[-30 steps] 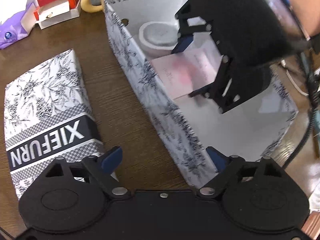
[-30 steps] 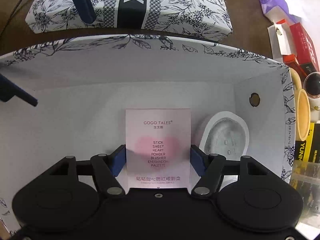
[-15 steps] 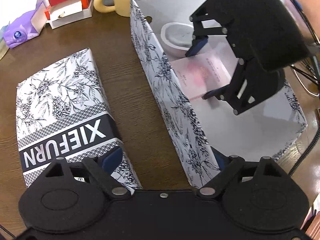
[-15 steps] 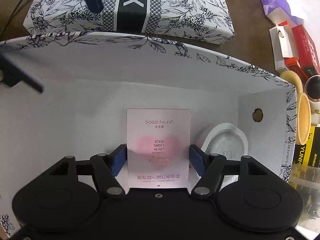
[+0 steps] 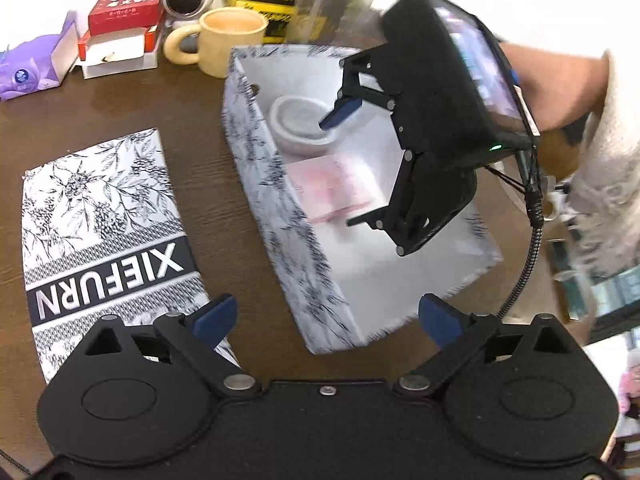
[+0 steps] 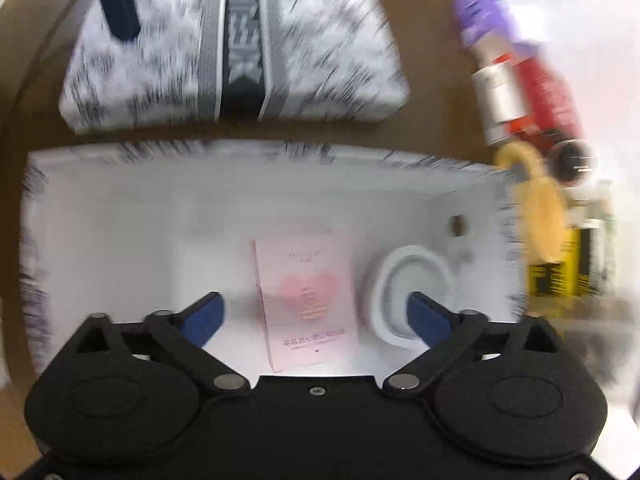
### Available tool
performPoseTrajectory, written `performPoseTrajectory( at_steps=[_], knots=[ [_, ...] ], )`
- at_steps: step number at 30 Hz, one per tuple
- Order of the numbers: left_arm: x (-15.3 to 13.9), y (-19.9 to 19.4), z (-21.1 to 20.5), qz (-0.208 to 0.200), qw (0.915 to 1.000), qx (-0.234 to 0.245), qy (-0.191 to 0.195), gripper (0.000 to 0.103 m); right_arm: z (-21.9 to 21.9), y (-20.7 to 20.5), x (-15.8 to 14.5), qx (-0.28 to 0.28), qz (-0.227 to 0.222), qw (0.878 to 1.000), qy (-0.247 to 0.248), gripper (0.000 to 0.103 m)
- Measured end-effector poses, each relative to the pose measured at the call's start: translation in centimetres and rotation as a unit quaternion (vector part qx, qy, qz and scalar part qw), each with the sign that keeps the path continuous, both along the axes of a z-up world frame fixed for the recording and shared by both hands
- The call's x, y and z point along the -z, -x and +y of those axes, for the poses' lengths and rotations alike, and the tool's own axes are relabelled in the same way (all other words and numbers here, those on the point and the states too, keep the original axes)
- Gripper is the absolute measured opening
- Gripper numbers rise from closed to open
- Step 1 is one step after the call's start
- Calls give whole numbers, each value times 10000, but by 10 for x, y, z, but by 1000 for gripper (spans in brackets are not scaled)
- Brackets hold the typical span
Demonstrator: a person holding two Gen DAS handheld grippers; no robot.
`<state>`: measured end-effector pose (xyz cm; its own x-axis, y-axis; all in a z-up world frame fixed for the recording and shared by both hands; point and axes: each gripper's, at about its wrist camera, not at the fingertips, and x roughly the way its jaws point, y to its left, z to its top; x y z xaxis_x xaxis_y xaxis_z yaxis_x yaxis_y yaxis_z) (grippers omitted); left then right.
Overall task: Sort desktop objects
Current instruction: 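Lower the left gripper onto the clear floss box and close on it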
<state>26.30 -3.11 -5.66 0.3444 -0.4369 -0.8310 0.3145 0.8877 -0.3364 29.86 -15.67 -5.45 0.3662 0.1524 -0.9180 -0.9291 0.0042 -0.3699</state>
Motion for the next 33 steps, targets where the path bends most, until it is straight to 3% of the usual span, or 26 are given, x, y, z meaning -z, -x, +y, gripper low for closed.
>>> performPoseTrajectory(
  at_steps=[3,7,12,16,21,29,33],
  knots=[
    [-13,16,5,-199,9997,116,90,101,1,11,-29,320,-478,9964,-621,103],
    [-27,39,-1,-638,9973,346,-144,103,-14,20,-63,1012,-899,9811,-1382,103],
    [-36,63,-12,-852,9940,638,-256,103,-55,78,-90,2057,-718,9558,-1973,103],
    [-34,81,-28,-959,9901,933,-415,103,-75,126,-83,2820,-216,9329,-2229,103],
    [-23,102,-53,-1100,9789,1515,-817,103,-91,182,-58,3556,336,9056,-2285,103],
    [8,129,-94,-1131,9521,2556,-1241,103,-124,228,-21,4792,827,8433,-2289,103],
    [27,138,-114,-1130,9338,3056,-1476,103,-129,247,-11,5002,984,8297,-2273,103]
  ],
)
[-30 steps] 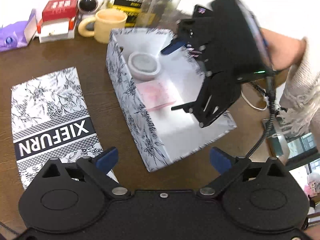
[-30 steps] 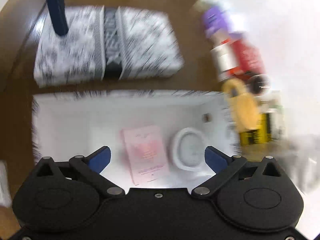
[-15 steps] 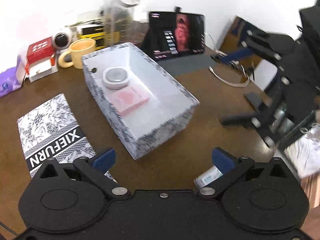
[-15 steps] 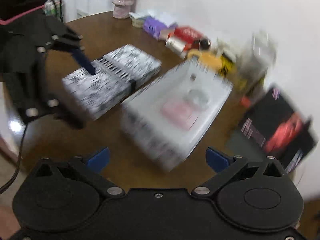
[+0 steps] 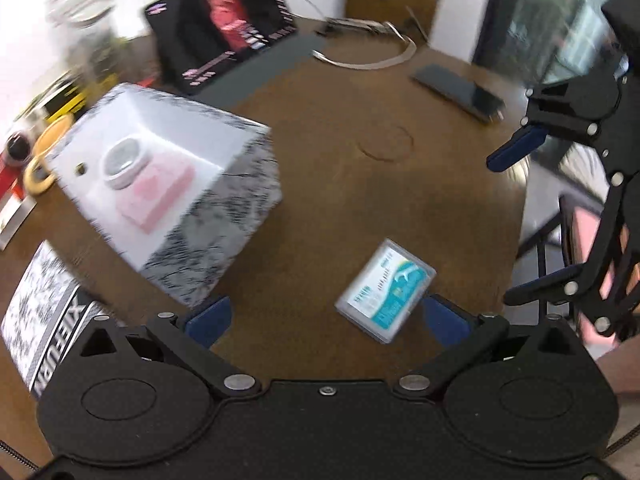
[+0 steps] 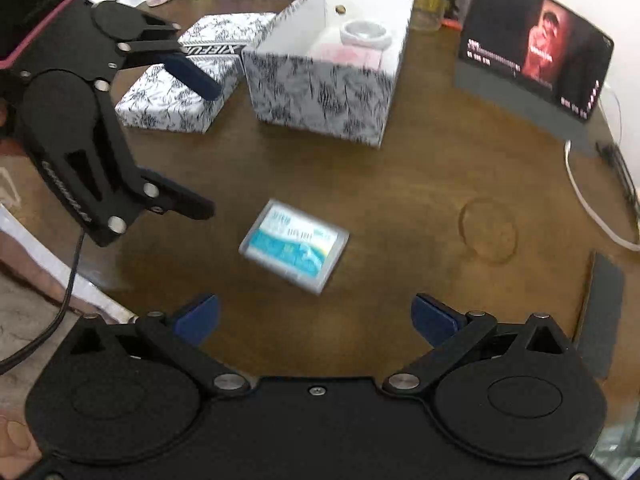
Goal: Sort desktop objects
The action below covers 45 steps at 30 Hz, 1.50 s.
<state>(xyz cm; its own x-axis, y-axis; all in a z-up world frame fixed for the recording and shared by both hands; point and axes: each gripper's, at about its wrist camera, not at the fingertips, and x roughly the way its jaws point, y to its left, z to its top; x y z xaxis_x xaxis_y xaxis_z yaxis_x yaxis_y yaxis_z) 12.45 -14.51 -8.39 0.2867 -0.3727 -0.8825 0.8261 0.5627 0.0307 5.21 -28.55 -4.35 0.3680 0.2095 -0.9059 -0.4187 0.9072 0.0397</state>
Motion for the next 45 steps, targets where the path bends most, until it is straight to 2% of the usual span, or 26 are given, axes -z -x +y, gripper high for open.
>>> performPoseTrajectory(
  at_steps=[8,14,19,25,28,29,30,32,35,37,39,40,45],
  knots=[
    [38,8,-38,-12,9959,778,-457,103,-2,23,10,71,80,9999,40,103],
    [67,10,-60,74,9880,1324,-796,103,0,30,17,1,72,10000,23,103],
    [86,9,-72,11,9809,1611,-1094,103,0,35,21,19,97,9999,-80,103],
    [98,1,-72,235,9783,1709,-1146,103,-4,40,23,146,107,9996,-210,103],
    [102,-3,-71,303,9773,1708,-1219,98,-4,40,24,185,101,9995,-250,103],
    [103,-4,-71,349,9771,1706,-1222,92,-4,39,24,197,100,9994,-265,103],
    [103,-6,-70,416,9772,1701,-1201,90,-4,39,24,200,106,9993,-282,103],
    [104,-9,-69,550,9772,1692,-1158,89,-3,39,25,180,106,9993,-307,103],
    [103,-10,-67,537,9765,1788,-1073,87,-2,38,25,168,95,9993,-326,103],
    [100,-8,-65,516,9758,1862,-1025,79,-1,37,25,168,82,9993,-321,103],
    [96,-8,-64,513,9754,1894,-1006,64,0,36,25,171,71,9993,-329,103],
    [94,-7,-64,515,9752,1903,-1002,62,0,36,25,176,66,9993,-337,103],
    [91,-3,-62,440,9756,1883,-1037,58,3,34,25,162,36,9993,-336,103]
  ],
)
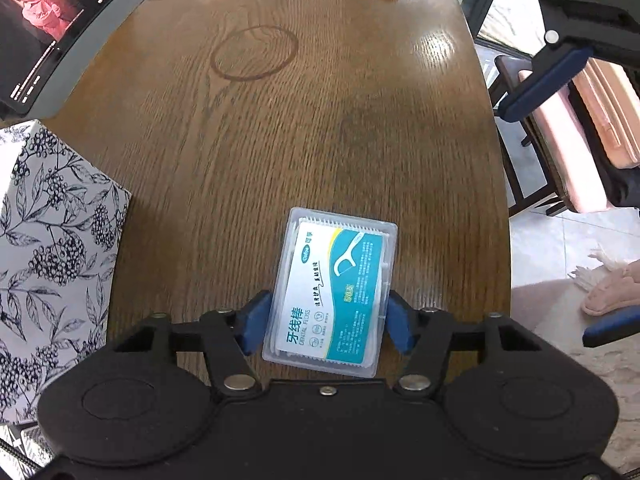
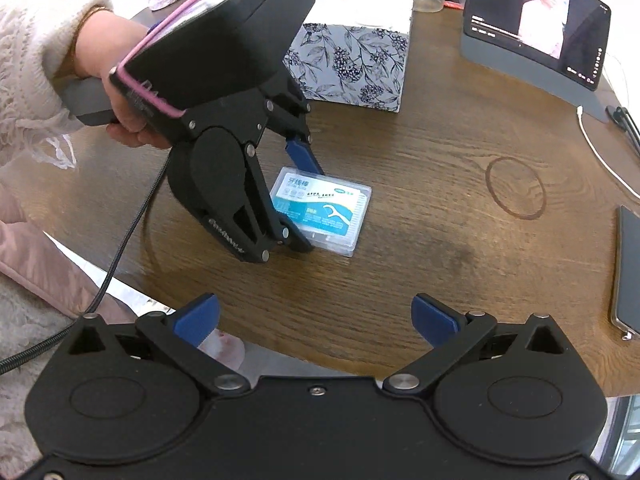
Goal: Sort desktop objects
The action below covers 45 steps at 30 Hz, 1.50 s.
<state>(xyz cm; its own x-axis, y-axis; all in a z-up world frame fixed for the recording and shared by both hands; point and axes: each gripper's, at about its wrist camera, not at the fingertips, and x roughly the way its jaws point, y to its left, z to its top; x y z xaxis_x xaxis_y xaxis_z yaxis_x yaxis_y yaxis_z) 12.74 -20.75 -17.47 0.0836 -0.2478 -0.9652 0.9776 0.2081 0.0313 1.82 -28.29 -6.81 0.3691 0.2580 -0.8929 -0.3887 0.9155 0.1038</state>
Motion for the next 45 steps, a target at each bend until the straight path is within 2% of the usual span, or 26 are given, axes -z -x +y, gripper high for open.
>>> performPoseTrajectory(
  at_steps=[3,7,15,19,22,27,30,32,35,38,45],
  knots=[
    [1,11,-2,-269,9996,41,13,57,1,-1,2,4,-7,10000,41,103],
    [-12,11,1,-278,9994,-26,187,57,2,-6,1,14,-43,10000,14,103],
    [-76,-5,19,-395,9958,-299,768,58,12,-28,-16,-58,-244,9997,-71,103],
    [-117,-29,35,-344,9930,-490,1022,58,21,-48,-31,-38,-362,9992,-158,103],
    [-142,-56,46,-420,9924,-625,977,58,29,-64,-47,-64,-507,9981,-356,103],
    [-162,-107,58,-659,9909,-734,921,58,41,-93,-63,-49,-673,9957,-631,103],
    [-159,-133,59,-973,9890,-612,927,58,45,-106,-65,33,-718,9952,-663,103],
    [-149,-153,55,-988,9893,-653,856,58,48,-113,-63,128,-681,9954,-667,103],
    [-129,-179,50,-727,9920,-610,829,58,51,-123,-59,346,-548,9955,-692,103],
    [-105,-195,44,-544,9958,-396,619,58,57,-134,-55,526,-407,9949,-762,103],
    [-57,-211,35,-80,9994,-149,289,58,66,-150,-40,614,-221,9961,-585,103]
  ],
)
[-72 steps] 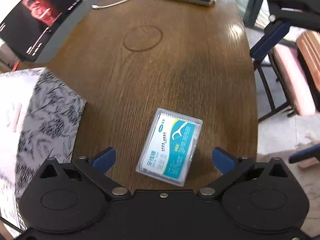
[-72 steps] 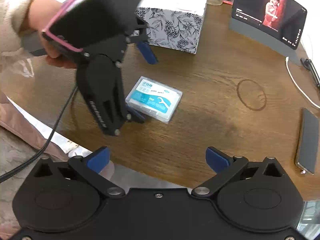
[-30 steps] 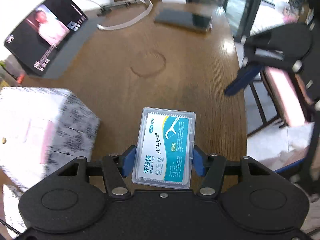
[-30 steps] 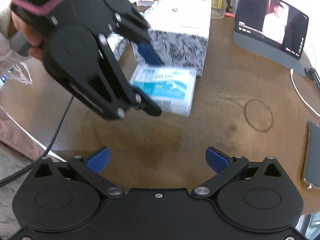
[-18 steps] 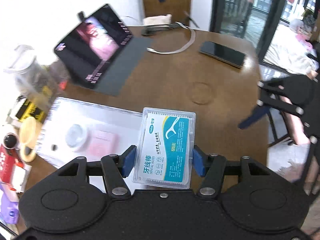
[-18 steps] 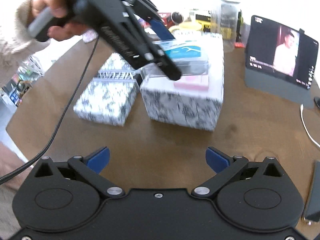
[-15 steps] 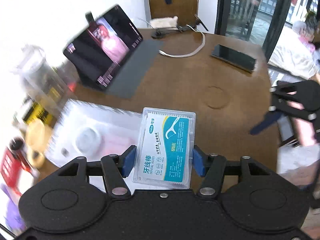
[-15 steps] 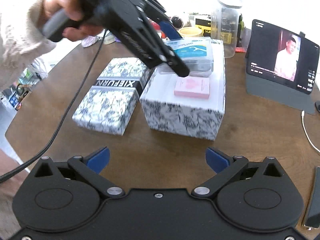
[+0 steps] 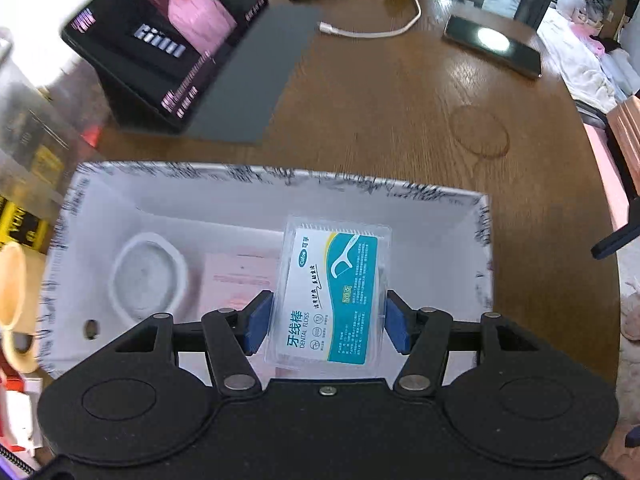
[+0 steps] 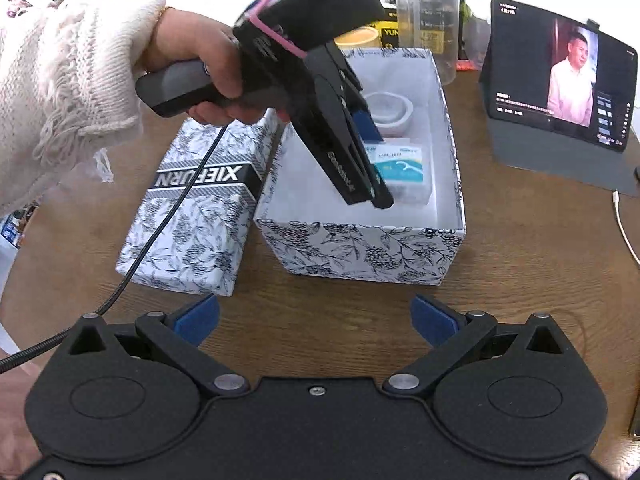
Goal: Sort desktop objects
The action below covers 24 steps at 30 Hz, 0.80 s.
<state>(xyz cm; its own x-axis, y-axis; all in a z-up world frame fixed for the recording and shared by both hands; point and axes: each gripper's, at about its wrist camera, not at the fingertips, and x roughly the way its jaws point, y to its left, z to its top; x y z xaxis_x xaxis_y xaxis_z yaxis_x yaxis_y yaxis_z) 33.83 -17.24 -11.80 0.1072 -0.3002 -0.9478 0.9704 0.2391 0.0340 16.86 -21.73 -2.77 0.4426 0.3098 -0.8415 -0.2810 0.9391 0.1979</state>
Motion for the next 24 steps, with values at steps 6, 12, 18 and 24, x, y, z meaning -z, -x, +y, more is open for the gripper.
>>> performPoseTrajectory(
  at_steps=[6,12,18,24],
  knots=[
    [25,-4,0,341,9993,28,-115,58,3,-6,4,-11,73,10000,53,103],
    [45,-9,-7,622,9978,74,-230,58,7,-10,8,-68,158,9998,58,103],
    [55,-7,-10,733,9966,116,-356,58,6,-9,13,-40,226,9997,42,103],
    [59,-5,-12,684,9964,189,-461,58,6,-6,17,-20,251,9997,23,103]
  ],
)
